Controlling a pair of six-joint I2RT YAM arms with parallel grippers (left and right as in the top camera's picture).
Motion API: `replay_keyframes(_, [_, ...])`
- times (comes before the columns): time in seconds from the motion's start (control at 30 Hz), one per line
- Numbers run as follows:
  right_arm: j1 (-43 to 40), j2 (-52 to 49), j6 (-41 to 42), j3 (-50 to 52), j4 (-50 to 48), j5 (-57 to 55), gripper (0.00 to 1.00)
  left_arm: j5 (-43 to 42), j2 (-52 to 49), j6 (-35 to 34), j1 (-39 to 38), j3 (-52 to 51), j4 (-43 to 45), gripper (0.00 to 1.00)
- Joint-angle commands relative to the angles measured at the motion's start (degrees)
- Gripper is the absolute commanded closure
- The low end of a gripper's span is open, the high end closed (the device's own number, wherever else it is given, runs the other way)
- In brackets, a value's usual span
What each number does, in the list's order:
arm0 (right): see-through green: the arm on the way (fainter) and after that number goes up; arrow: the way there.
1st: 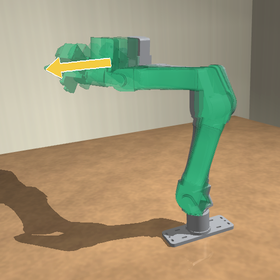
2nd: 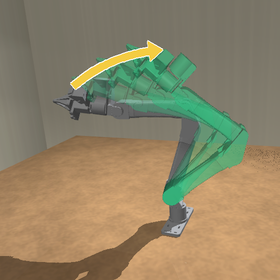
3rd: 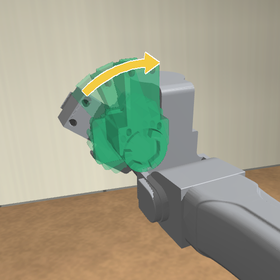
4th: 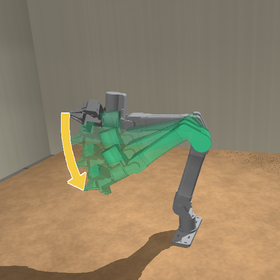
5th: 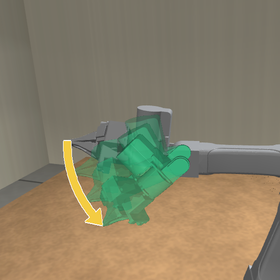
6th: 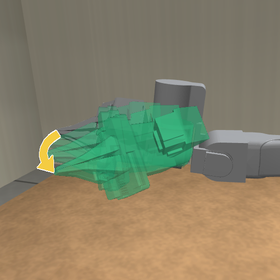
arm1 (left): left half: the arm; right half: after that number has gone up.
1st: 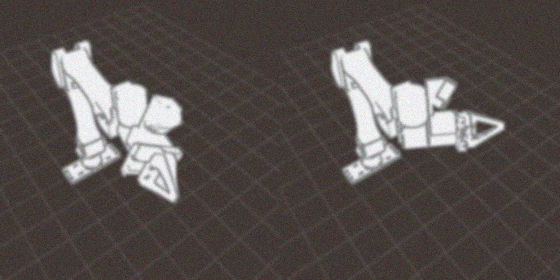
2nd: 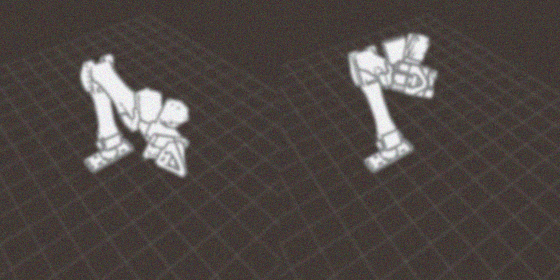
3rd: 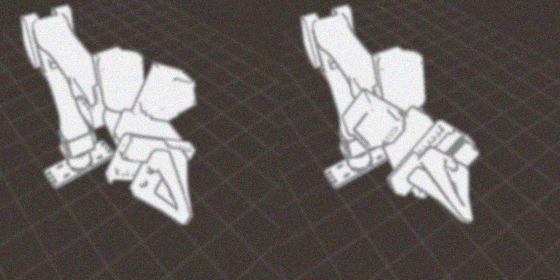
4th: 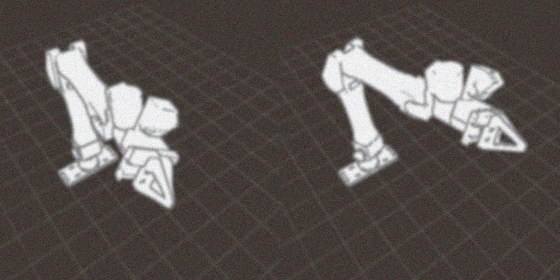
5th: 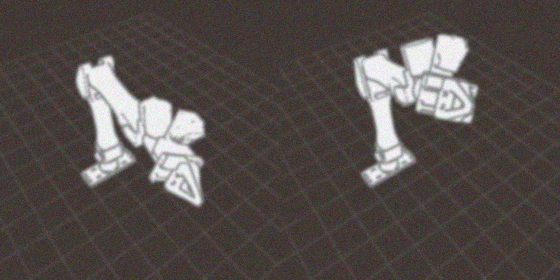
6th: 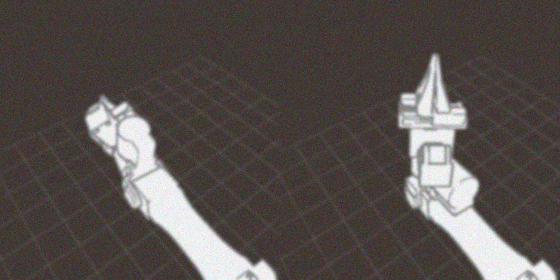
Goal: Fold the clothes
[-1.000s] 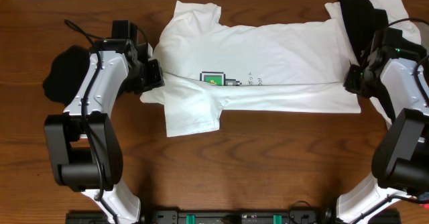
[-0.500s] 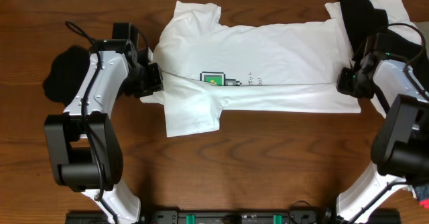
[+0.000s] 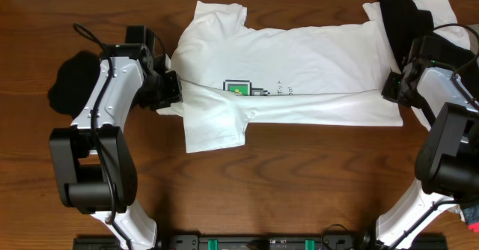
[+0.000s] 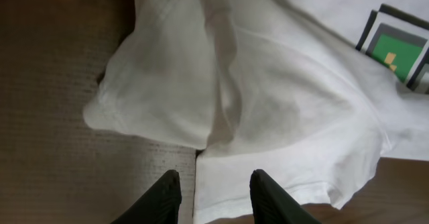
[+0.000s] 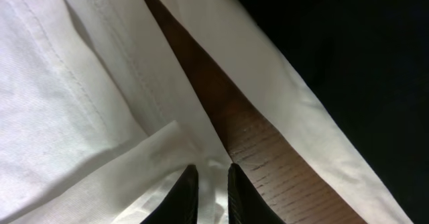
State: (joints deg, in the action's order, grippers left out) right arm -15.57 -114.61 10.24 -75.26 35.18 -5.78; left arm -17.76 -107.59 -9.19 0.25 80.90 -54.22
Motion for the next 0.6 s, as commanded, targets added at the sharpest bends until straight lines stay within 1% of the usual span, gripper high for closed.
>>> replay_keyframes(0.0, [-0.3, 0.0, 0.9, -0.5, 1.0, -1.3, 0.85, 0.4, -0.8, -0.1, 0.2, -0.2, -1.5, 0.63])
replay_keyframes(0.1, [-0.3, 0.9, 0.9, -2.0, 3.5, -1.3, 0.84, 0.4, -0.8, -0.1, 0.2, -0.2, -3.3, 0.62])
replay_keyframes(0.17, [-0.3, 2.2, 0.8, -3.1, 5.1, -1.3, 0.84, 0.4, -0.8, -0.1, 0.2, -0.2, -4.8, 0.53])
replay_keyframes(0.27, [-0.1, 4.9, 0.5, -4.2, 7.2, -0.7, 0.84, 0.4, -0.8, -0.1, 0.2, -0.2, -6.7, 0.44])
replay_keyframes(0.37, [0.2, 7.0, -1.2, -4.2, 9.0, 2.1, 0.84, 0.4, -0.8, 0.9, 0.1, -0.2, -6.8, 0.36])
replay_keyframes(0.57, [1.5, 6.9, -1.4, -3.7, 13.3, 2.4, 0.85, 0.4, -0.8, 5.3, -1.2, -1.6, -4.4, 0.34])
